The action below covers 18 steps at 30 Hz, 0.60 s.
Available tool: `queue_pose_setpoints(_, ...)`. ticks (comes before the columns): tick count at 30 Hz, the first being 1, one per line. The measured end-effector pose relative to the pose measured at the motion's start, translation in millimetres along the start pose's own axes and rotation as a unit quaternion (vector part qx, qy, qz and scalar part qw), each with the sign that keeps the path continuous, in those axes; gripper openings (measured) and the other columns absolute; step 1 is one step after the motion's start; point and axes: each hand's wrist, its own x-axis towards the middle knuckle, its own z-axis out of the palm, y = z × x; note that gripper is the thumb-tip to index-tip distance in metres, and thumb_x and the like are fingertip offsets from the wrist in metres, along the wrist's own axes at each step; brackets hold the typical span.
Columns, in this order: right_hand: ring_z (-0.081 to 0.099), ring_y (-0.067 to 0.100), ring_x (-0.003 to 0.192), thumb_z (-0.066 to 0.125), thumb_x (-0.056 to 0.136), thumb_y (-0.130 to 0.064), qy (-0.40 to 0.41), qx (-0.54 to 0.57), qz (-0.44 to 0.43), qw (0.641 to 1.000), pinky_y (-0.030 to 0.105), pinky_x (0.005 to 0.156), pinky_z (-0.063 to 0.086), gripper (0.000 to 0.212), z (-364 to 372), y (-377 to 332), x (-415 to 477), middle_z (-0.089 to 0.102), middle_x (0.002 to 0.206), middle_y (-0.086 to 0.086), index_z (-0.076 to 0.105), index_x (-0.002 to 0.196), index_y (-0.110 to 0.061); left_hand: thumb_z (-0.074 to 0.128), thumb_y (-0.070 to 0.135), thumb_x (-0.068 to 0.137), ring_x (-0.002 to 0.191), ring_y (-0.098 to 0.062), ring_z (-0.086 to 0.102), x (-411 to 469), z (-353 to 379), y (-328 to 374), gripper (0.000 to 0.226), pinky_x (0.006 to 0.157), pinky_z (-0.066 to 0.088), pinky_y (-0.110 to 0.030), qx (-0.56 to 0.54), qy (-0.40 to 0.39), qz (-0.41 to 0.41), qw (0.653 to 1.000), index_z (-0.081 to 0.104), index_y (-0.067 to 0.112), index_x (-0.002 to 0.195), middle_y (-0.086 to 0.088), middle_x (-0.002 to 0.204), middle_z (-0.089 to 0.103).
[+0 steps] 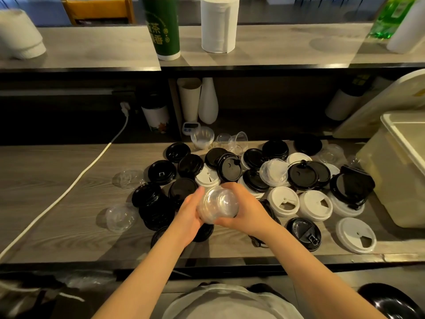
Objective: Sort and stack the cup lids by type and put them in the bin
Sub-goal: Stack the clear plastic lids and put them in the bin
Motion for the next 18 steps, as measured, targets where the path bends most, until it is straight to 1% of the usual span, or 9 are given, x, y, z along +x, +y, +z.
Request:
queue_pose_setpoints(2,0.052,0.007,0.104,0.075,0.064,-0.054,0.016,-0.018,-0.015,1.0,0.025,0.081,0.045,0.077,-5,-6,-3,0.05,0.119,-0.012,0.042,0.128,-0.027,0.053,0.027,0.091,0.094,-0.016,0.064,-1,0,1,0.04,0.066,0.053,-0.024,0.036,-0.006,0.015,0.999,0.046,0.01,0.126,-0.008,0.113,0.064)
queue_pose_setpoints(3,0.052,0.007,0.102,0.076,0.065,-0.053,0.026,-0.028,-0.024,0.999,0.026,0.08,0.046,0.076,-8,-9,-4,0.051,0.118,-0.011,0.042,0.128,-0.026,0.057,0.023,0.088,0.096,-0.017,0.063,-2,2,2,0.044,0.068,0.052,-0.025,0.049,-0.01,0.019,0.999,0.043,0.01,0.128,-0.009,0.116,0.061)
queue_pose_setpoints(5,0.052,0.007,0.103,0.078,0.067,-0.048,0.043,-0.045,-0.039,0.997,0.026,0.081,0.047,0.074,-15,-11,-5,0.051,0.119,-0.011,0.043,0.128,-0.024,0.064,0.02,0.08,0.096,-0.018,0.062,-1,8,4,0.053,0.07,0.05,-0.026,0.061,-0.018,0.029,0.998,0.044,0.01,0.127,-0.009,0.116,0.06)
queue_pose_setpoints(7,0.05,0.003,0.107,0.08,0.065,-0.043,0.055,-0.031,-0.042,0.997,0.017,0.084,0.043,0.077,-26,-9,-6,0.048,0.122,-0.015,0.04,0.13,-0.027,0.067,0.022,0.074,0.098,-0.02,0.063,3,17,8,0.057,0.073,0.051,-0.029,0.049,-0.028,0.035,0.998,0.047,0.01,0.126,-0.01,0.116,0.061)
queue_pose_setpoints(9,0.045,-0.007,0.112,0.083,0.063,-0.039,0.061,0.01,-0.04,0.997,0.008,0.088,0.037,0.083,-40,-5,-9,0.044,0.124,-0.024,0.036,0.131,-0.035,0.065,0.021,0.081,0.1,-0.022,0.062,8,31,12,0.044,0.077,0.052,-0.031,0.043,-0.037,0.035,0.998,0.051,0.011,0.122,-0.012,0.117,0.061)
queue_pose_setpoints(11,0.041,-0.013,0.115,0.084,0.063,-0.037,0.071,0.054,-0.037,0.995,0.003,0.089,0.035,0.084,-58,0,-14,0.041,0.126,-0.028,0.033,0.13,-0.039,0.059,0.021,0.088,0.097,-0.022,0.063,13,49,18,0.027,0.076,0.052,-0.032,0.033,-0.052,0.023,0.998,0.055,0.013,0.114,-0.011,0.112,0.063)
queue_pose_setpoints(13,0.041,-0.01,0.119,0.081,0.064,-0.042,0.069,0.128,-0.016,0.989,0.007,0.093,0.039,0.082,-78,5,-20,0.042,0.131,-0.023,0.035,0.131,-0.04,0.055,0.024,0.091,0.093,-0.021,0.063,18,71,24,0.024,0.073,0.053,-0.032,0.027,-0.071,0.014,0.997,0.056,0.014,0.113,-0.011,0.11,0.063)
queue_pose_setpoints(16,0.045,0.005,0.125,0.064,0.069,-0.052,0.07,0.245,0.016,0.967,0.027,0.1,0.044,0.07,-107,15,-30,0.042,0.136,-0.016,0.033,0.132,-0.048,0.053,0.025,0.092,0.098,-0.024,0.063,26,108,29,0.035,0.074,0.054,-0.034,0.045,-0.109,0.022,0.993,0.052,0.01,0.123,-0.015,0.119,0.061)
queue_pose_setpoints(18,0.05,0.007,0.123,0.06,0.075,-0.051,0.085,0.291,0.023,0.953,0.029,0.097,0.047,0.065,-128,22,-37,0.044,0.136,-0.012,0.033,0.134,-0.047,0.053,0.024,0.093,0.096,-0.023,0.063,29,135,30,0.033,0.075,0.054,-0.033,0.056,-0.135,0.034,0.989,0.052,0.008,0.122,-0.015,0.117,0.061)
